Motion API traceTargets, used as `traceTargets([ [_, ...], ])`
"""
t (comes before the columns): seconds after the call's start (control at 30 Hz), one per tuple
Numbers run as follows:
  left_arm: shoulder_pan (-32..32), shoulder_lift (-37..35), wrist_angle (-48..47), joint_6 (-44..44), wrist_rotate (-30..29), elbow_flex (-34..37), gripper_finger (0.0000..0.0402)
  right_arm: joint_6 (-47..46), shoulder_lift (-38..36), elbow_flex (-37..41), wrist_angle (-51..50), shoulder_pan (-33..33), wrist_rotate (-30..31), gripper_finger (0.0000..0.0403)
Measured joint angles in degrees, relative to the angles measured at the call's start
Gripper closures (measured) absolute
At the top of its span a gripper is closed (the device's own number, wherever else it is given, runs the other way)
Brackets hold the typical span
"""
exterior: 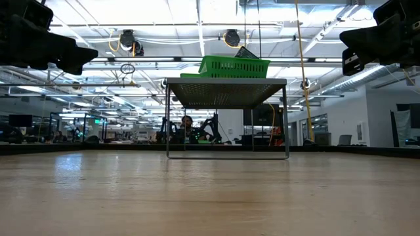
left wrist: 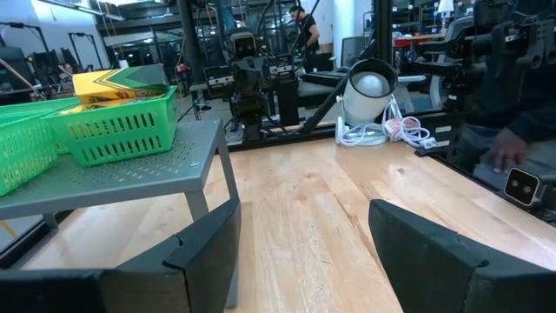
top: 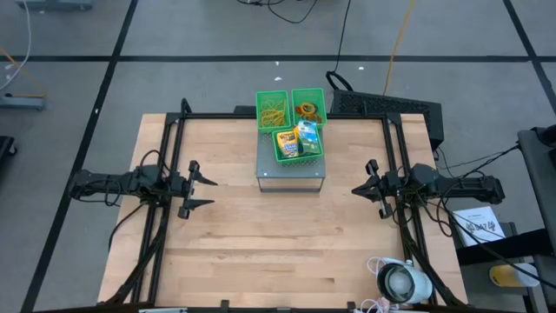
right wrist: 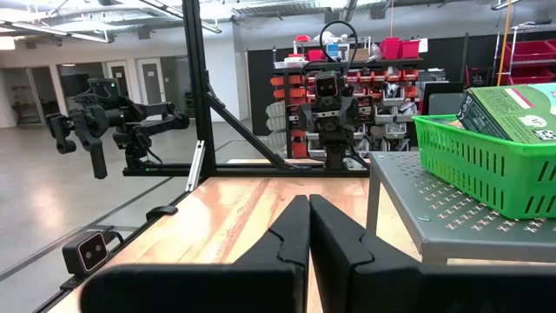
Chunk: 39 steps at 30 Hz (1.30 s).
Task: Pick & Place Office Desk Supplies
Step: Return to Home Position
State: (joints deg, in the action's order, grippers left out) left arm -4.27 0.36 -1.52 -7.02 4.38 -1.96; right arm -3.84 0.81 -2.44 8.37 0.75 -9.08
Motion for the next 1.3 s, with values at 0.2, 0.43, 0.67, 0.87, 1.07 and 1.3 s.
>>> traceTargets([
  [0.2, 0.0, 0.0, 0.0, 1.14, 0.02, 0.0, 0.0137, 0.0, -0.01, 0.0, 0.01, 0.0, 0.0, 0.0403],
  [0.43, 0.0, 0.0, 0.0, 1.35, 0.01, -0.01, 0.0137, 0.0, -0.01, 0.0, -0.01, -0.02, -0.02, 0.0403],
  [0.67, 0.0, 0.0, 0.0, 1.34, 0.02, -0.02, 0.0137, 0.0, -0.01, 0.0, -0.01, -0.01, -0.02, 0.0403],
  [0.87, 0.02, 0.0, 0.0, 1.35, 0.0, -0.02, 0.0137, 0.0, -0.01, 0.0, 0.0, -0.01, 0.0, 0.0403],
  [1.07, 0.01, 0.0, 0.02, 1.33, 0.0, -0.02, 0.0137, 0.0, -0.01, 0.0, -0.01, -0.02, -0.02, 0.0403],
  [1.3, 0.0, 0.0, 0.02, 1.34, 0.0, -0.02, 0.0137, 0.0, -0.01, 0.0, -0.01, -0.02, 0.0, 0.0403],
])
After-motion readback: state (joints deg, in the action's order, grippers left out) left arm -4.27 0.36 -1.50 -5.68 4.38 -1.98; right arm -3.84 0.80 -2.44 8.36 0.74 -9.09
